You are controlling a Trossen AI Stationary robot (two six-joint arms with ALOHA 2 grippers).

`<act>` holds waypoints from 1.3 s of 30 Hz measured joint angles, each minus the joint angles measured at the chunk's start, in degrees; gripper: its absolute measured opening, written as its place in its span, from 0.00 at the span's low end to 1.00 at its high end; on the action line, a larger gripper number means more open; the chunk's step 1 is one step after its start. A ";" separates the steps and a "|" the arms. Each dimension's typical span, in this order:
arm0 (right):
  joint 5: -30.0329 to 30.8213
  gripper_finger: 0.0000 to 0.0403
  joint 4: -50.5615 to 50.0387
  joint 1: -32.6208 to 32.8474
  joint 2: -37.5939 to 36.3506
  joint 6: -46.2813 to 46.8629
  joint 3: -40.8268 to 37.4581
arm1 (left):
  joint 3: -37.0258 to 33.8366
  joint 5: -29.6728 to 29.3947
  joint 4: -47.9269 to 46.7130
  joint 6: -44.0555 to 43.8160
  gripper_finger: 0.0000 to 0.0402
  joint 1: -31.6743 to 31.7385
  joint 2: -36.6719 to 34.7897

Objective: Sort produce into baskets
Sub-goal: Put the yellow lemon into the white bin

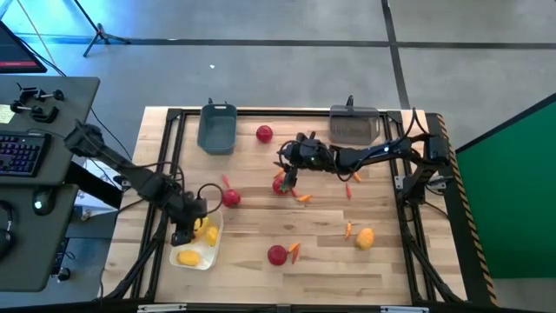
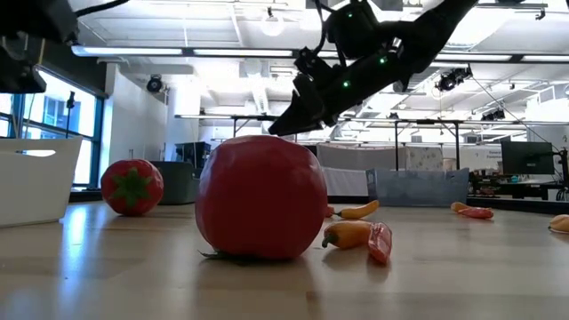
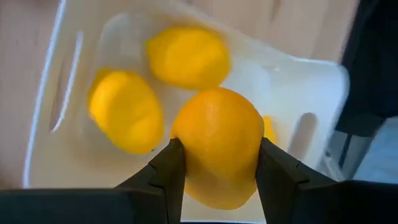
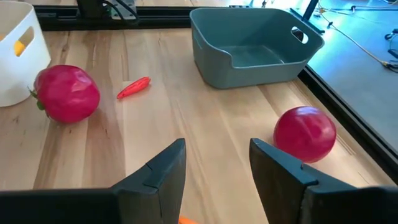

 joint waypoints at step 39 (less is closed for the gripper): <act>2.34 0.03 10.57 3.32 -5.51 5.98 -11.48 | -2.21 2.23 22.43 35.63 0.02 27.74 0.08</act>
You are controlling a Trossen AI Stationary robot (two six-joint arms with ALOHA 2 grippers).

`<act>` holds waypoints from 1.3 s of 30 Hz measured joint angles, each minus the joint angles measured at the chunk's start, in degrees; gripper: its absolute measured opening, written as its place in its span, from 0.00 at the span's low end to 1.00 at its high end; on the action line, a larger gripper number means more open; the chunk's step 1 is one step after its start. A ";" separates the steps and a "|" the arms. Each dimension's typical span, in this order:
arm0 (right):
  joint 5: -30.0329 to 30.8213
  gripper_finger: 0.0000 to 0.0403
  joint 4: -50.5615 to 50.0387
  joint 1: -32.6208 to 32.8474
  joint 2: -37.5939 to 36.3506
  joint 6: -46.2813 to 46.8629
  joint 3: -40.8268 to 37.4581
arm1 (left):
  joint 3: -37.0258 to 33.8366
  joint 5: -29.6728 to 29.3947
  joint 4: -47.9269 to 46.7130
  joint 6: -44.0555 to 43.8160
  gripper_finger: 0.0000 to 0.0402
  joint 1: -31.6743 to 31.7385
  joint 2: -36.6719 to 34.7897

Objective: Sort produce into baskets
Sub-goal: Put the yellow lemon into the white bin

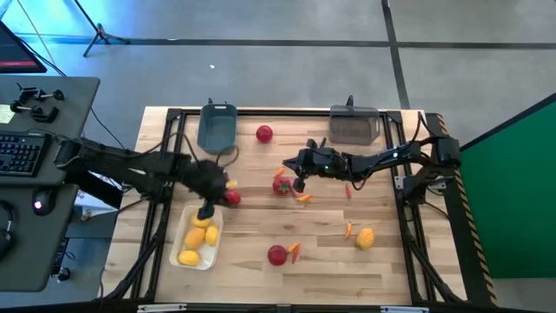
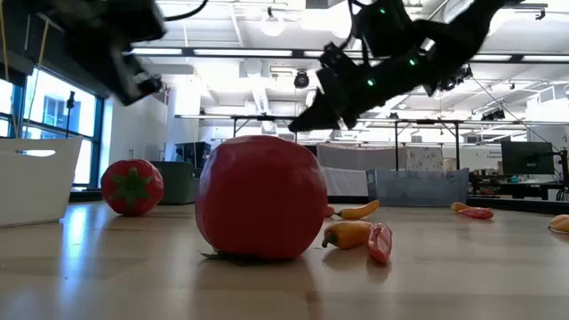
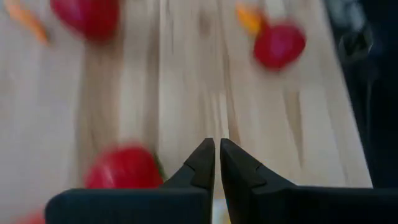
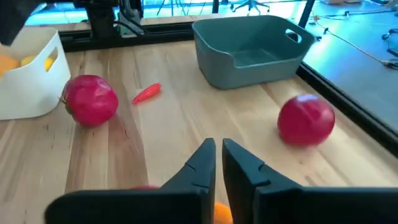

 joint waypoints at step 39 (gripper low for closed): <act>-21.22 0.24 -80.54 39.27 -20.33 119.53 9.84 | 0.02 -5.22 67.87 9.99 0.00 19.23 26.80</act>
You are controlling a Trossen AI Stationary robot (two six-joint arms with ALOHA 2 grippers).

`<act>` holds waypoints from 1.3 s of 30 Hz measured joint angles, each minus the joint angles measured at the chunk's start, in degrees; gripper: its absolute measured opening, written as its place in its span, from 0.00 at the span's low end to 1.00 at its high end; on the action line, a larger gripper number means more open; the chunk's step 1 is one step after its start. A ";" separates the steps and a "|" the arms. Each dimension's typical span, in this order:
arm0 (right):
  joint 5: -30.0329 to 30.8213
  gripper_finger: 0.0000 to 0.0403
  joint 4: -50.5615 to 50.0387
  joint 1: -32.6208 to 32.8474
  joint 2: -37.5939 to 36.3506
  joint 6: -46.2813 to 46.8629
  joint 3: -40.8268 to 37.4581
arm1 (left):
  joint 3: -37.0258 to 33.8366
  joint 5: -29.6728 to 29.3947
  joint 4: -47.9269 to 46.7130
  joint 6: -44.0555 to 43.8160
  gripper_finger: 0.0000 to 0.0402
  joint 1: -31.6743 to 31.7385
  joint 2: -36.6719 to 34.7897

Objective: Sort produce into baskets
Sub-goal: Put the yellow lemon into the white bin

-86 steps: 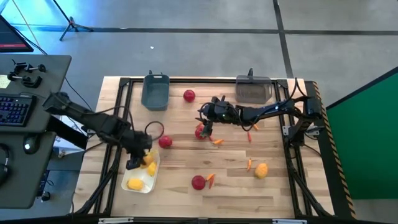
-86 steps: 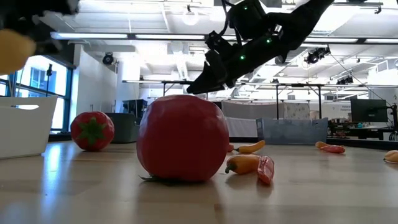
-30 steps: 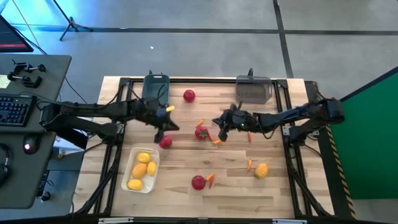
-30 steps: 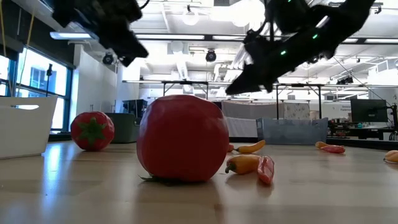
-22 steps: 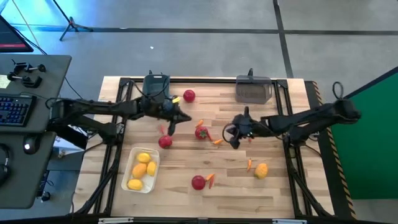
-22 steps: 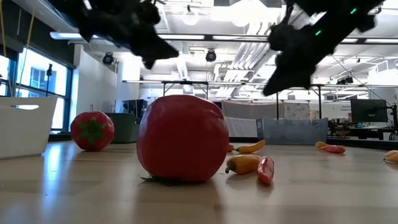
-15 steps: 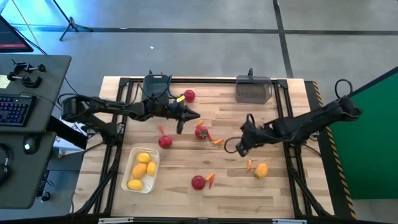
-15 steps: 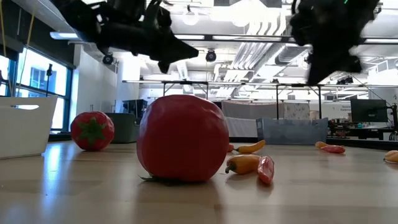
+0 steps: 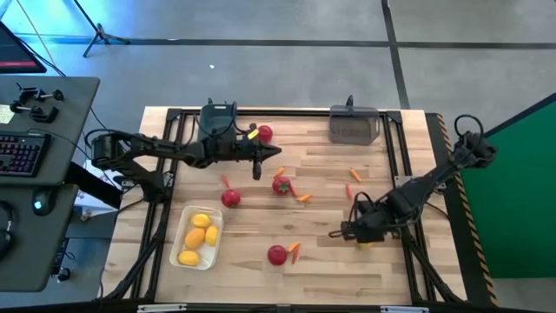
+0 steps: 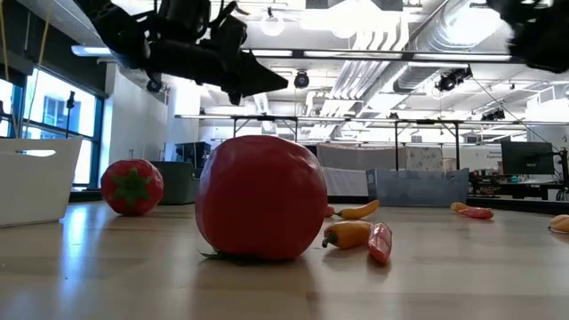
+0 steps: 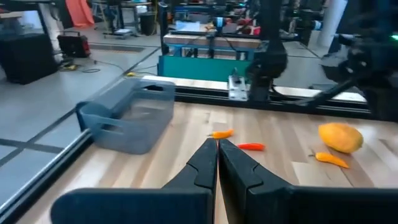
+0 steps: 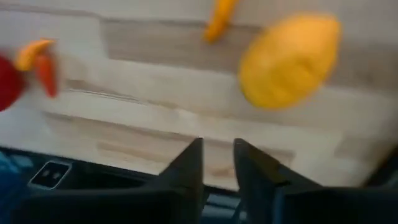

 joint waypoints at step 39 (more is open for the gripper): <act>-0.01 0.61 -4.77 -1.35 18.41 12.61 -3.78 | 0.00 0.67 -3.23 -4.50 0.00 3.20 0.00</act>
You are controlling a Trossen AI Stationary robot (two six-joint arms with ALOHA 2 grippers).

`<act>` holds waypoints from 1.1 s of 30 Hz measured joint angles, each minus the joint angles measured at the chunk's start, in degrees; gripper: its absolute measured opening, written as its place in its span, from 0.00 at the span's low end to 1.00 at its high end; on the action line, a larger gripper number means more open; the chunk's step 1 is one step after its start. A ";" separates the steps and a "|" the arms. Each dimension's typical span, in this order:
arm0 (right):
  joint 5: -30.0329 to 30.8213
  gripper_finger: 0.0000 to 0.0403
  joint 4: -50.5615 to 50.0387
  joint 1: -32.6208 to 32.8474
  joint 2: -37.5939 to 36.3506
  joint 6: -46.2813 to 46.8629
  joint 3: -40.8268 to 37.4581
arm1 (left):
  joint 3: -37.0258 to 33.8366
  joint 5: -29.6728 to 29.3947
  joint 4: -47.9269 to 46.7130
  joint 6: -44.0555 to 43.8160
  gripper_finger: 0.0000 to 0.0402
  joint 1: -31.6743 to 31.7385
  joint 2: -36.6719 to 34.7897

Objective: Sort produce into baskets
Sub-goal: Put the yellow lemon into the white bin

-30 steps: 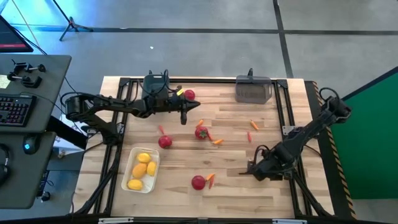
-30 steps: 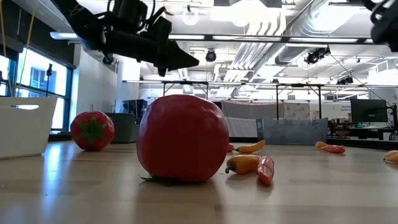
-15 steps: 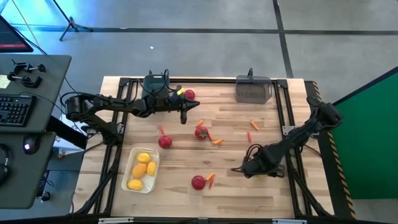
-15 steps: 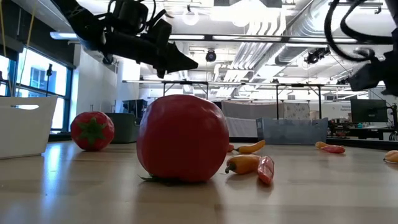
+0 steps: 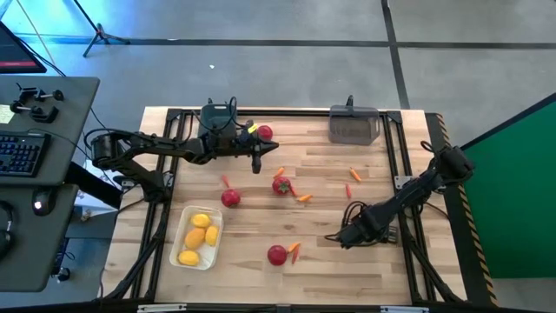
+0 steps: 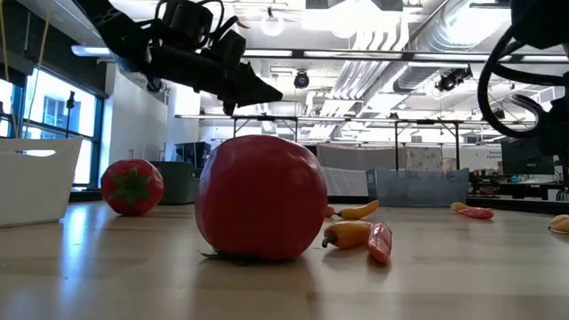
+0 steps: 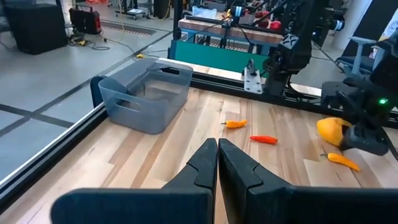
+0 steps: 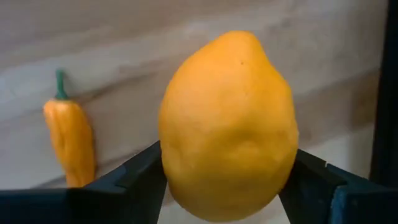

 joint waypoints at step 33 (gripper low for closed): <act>37.18 0.46 63.33 -25.61 -16.13 -113.01 -12.84 | 0.28 21.41 9.10 -2.81 0.19 1.66 -0.02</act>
